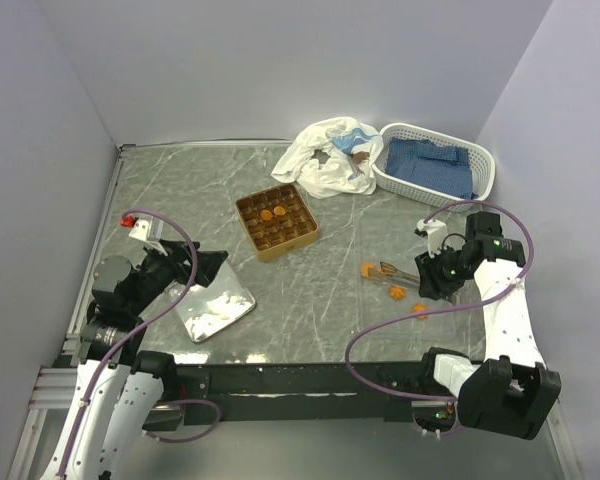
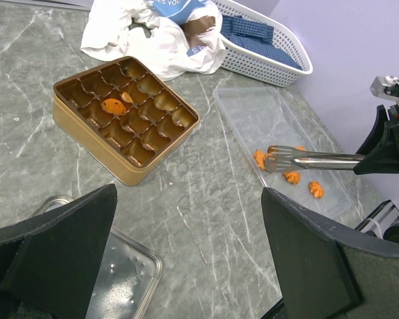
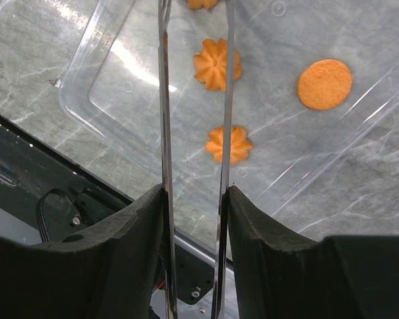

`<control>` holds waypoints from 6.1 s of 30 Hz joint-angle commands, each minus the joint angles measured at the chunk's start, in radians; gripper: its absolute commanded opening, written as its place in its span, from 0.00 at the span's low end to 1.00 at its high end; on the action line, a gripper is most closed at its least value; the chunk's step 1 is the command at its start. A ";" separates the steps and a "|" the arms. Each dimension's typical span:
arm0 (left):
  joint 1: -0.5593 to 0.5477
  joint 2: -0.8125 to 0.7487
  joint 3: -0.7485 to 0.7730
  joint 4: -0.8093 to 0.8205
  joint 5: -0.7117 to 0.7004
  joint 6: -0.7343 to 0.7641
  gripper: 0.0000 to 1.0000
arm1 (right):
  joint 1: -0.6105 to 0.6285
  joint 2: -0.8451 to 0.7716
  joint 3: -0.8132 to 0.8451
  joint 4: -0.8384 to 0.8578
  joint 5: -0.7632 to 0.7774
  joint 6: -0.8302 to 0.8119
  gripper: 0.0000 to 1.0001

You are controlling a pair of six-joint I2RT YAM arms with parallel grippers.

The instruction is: Pack the cookies

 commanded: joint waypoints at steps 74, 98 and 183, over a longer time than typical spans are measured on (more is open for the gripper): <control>0.021 0.081 0.008 0.030 -0.009 0.018 0.96 | 0.522 0.839 1.032 0.167 -0.021 0.349 0.37; 0.027 0.072 0.006 0.031 -0.004 0.016 0.97 | 0.562 0.910 1.052 0.154 0.028 0.337 0.47; 0.029 0.040 0.000 0.041 0.034 0.013 0.96 | 0.144 0.107 0.142 0.047 0.033 0.041 0.51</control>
